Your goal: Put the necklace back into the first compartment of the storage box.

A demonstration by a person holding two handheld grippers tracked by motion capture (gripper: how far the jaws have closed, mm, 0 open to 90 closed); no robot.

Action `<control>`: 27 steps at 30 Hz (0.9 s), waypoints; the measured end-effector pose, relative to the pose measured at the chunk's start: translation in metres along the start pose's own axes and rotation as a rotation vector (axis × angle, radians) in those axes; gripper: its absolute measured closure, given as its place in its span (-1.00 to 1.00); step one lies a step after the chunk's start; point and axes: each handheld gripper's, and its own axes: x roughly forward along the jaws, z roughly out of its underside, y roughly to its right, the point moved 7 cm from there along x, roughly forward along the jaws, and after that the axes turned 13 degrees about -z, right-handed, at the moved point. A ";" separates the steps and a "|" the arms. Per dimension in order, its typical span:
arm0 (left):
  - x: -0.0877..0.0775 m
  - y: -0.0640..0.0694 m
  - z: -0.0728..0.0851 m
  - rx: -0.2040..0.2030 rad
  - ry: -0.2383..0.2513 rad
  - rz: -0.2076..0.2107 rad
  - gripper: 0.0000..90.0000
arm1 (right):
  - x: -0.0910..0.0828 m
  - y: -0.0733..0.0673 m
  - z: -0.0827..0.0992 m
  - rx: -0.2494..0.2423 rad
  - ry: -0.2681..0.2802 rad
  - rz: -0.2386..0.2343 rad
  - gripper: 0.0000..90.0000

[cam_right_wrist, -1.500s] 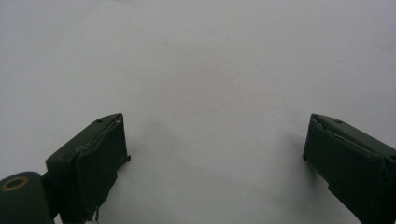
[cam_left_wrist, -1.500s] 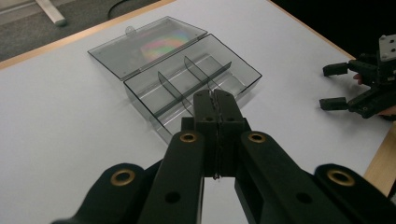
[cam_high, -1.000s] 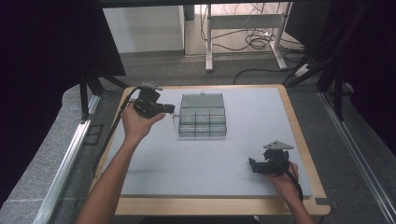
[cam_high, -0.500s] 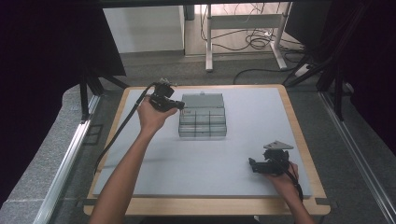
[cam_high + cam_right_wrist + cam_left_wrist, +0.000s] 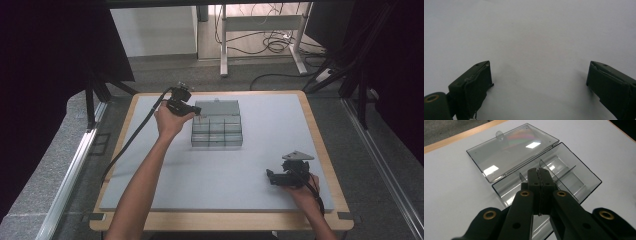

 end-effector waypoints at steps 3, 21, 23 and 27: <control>0.005 0.000 -0.001 -0.009 0.001 -0.002 1.00 | 0.000 0.000 0.000 0.000 0.000 0.000 -0.87; 0.036 0.001 0.005 -0.005 -0.038 -0.032 1.00 | 0.000 0.000 0.000 0.000 0.001 0.000 -0.87; 0.041 0.000 0.008 -0.011 -0.046 -0.033 1.00 | 0.000 0.000 0.000 0.000 0.001 -0.001 -0.87; 0.051 -0.003 0.016 -0.014 -0.067 -0.044 1.00 | 0.000 0.000 0.000 -0.001 0.000 0.000 -0.87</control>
